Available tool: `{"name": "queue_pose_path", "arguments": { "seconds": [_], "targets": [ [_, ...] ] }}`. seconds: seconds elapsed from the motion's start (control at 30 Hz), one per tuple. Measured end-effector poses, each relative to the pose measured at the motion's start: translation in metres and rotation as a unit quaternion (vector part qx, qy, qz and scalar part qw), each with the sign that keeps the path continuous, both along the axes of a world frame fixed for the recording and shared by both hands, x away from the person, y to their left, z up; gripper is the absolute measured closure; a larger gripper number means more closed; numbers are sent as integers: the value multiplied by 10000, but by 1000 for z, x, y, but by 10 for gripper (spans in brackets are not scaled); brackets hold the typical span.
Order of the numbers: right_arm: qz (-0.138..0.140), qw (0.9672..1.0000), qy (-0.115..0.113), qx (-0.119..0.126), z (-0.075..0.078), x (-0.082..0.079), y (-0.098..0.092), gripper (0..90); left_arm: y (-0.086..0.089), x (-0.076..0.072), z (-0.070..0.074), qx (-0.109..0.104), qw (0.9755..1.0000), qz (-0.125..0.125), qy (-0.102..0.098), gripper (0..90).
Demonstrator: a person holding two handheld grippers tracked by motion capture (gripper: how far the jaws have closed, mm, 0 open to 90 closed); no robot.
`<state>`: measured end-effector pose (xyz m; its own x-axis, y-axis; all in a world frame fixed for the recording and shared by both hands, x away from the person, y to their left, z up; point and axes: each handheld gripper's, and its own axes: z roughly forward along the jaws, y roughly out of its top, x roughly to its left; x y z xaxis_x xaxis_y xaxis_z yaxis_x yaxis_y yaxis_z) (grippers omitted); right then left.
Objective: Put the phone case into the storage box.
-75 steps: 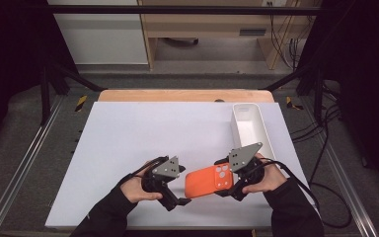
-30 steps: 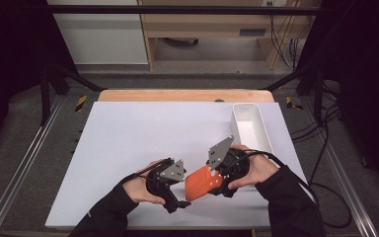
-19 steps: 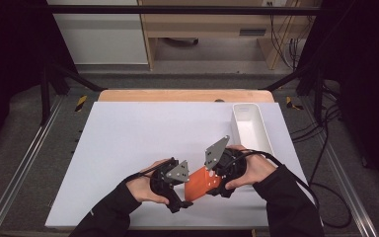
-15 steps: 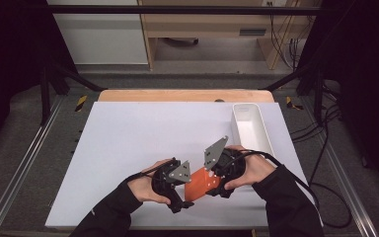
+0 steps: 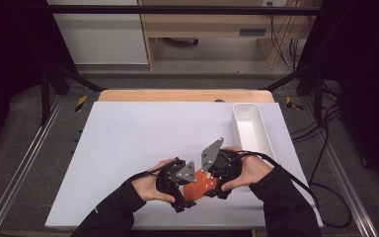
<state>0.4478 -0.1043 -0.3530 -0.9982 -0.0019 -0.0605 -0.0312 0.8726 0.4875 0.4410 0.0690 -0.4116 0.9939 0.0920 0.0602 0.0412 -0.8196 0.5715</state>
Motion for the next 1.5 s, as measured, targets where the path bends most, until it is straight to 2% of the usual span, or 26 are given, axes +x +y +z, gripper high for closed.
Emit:
{"name": "queue_pose_path", "arguments": {
  "seconds": [0.37, 0.47, 0.73, 0.9, 1.5],
  "targets": [
    [27, 10000, -27, -40, -2, 0, 3, 159, -9, -1, 1, 120, 9999, -86, -67, 29],
    [8, 10000, -26, -63, -2, 0, 3, 159, -11, 0, 1, 239, 9996, -96, -73, 32],
    [9, 10000, -44, -73, -2, 0, 5, 159, -16, -1, -1, 374, 9992, -112, -21, 49],
    [18, 10000, -58, -64, -2, 0, 5, 159, -17, -1, -1, 411, 9990, -161, -91, 58],
    [113, 9998, -106, -100, -2, -2, 9, 159, -21, 0, -2, 569, 9981, -213, -42, 96]
  ]
}}
